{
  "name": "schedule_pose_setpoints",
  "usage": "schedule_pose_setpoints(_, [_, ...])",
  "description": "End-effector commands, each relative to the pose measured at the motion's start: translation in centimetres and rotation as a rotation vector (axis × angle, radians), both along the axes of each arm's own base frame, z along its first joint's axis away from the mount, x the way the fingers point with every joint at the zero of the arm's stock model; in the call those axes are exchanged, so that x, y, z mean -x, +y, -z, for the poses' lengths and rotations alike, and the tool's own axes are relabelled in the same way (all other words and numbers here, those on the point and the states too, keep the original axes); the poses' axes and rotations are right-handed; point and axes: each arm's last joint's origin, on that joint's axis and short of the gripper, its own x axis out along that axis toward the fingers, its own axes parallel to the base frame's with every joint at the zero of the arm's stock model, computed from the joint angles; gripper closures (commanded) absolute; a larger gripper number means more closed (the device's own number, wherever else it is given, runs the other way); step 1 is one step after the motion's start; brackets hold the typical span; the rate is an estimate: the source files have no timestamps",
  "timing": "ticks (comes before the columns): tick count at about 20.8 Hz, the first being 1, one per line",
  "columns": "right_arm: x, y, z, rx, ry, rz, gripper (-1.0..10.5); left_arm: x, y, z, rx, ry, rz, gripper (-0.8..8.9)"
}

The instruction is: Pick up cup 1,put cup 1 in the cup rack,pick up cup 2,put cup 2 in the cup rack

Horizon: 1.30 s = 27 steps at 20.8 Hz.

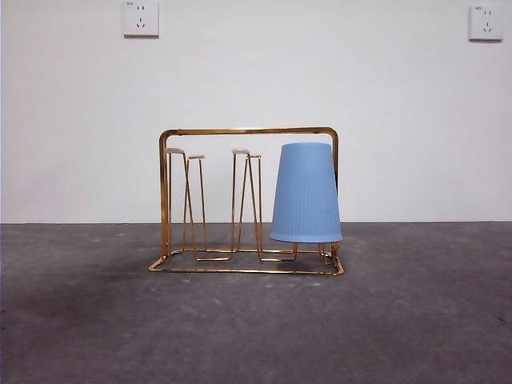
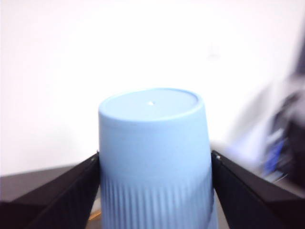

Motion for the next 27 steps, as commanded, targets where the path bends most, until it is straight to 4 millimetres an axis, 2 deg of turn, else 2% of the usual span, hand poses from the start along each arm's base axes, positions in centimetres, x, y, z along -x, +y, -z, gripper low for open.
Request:
schedule_pose_setpoints(1, [0.0,-0.1,0.3,0.008,0.023,0.005,7.9,-0.4,-0.3,1.0,-0.122,-0.003,-0.048,8.2])
schedule_pose_setpoints(5, [0.1,-0.1,0.6,0.018,0.055,0.01,7.9,-1.3,-0.7,2.4,-0.139,0.011,-0.074,8.2])
schedule_pose_setpoints(11, [0.3,-0.3,1.4,0.059,0.14,0.022,7.9,-3.9,-2.2,6.1,-0.207,0.069,-0.113,8.21])
schedule_pose_setpoints(21, [0.6,-0.6,2.2,0.094,0.245,0.048,7.9,-10.6,-3.6,9.4,-0.196,0.118,-0.089,8.2])
schedule_pose_setpoints(27, [0.6,-0.7,2.3,0.09,0.27,0.059,7.9,-13.7,-4.0,11.1,-0.193,0.143,-0.084,8.2])
